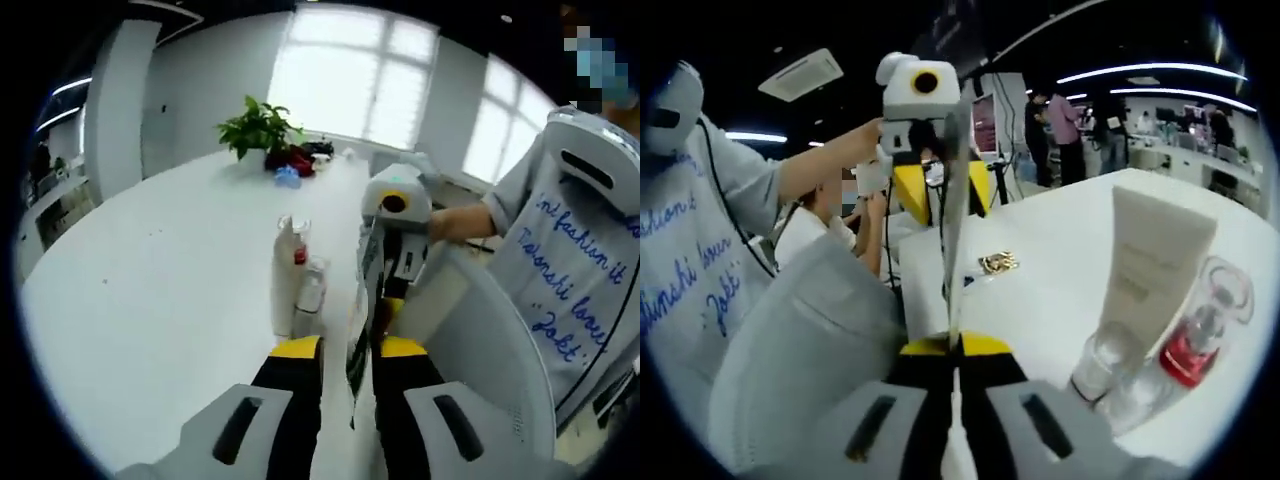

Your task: Arrange the skincare products in the storage area until every visible bottle or jar stands upright without overlapping.

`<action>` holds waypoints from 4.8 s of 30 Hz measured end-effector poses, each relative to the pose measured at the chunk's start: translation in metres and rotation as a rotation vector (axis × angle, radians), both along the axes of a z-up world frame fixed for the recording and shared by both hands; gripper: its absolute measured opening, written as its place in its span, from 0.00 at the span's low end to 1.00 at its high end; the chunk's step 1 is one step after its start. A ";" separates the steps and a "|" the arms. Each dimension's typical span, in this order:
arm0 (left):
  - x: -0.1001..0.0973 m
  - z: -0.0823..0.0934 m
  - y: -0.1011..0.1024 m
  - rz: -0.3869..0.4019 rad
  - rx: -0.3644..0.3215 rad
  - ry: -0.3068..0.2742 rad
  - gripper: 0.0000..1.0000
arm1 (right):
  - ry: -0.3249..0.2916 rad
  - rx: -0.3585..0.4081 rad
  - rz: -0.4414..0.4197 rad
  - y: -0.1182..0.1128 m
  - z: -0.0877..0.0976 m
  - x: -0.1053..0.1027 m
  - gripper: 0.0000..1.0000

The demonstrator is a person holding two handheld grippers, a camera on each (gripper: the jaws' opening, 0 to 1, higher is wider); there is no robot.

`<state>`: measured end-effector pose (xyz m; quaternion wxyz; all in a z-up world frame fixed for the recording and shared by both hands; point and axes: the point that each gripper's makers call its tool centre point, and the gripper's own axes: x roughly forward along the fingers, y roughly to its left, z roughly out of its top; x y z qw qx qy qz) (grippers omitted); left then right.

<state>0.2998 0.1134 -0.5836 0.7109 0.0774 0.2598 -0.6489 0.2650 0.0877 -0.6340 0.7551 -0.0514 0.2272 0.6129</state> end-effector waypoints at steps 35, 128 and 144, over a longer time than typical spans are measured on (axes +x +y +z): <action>0.009 -0.073 0.007 0.246 0.082 0.239 0.00 | 0.147 -0.159 -0.113 -0.004 -0.038 0.007 0.01; 0.050 -0.150 0.024 0.143 0.467 -0.024 0.25 | -0.044 -0.592 -0.037 -0.007 -0.117 0.015 0.15; 0.044 -0.121 0.016 0.164 0.440 -0.172 0.50 | -0.030 -0.587 -0.050 -0.007 -0.117 0.016 0.15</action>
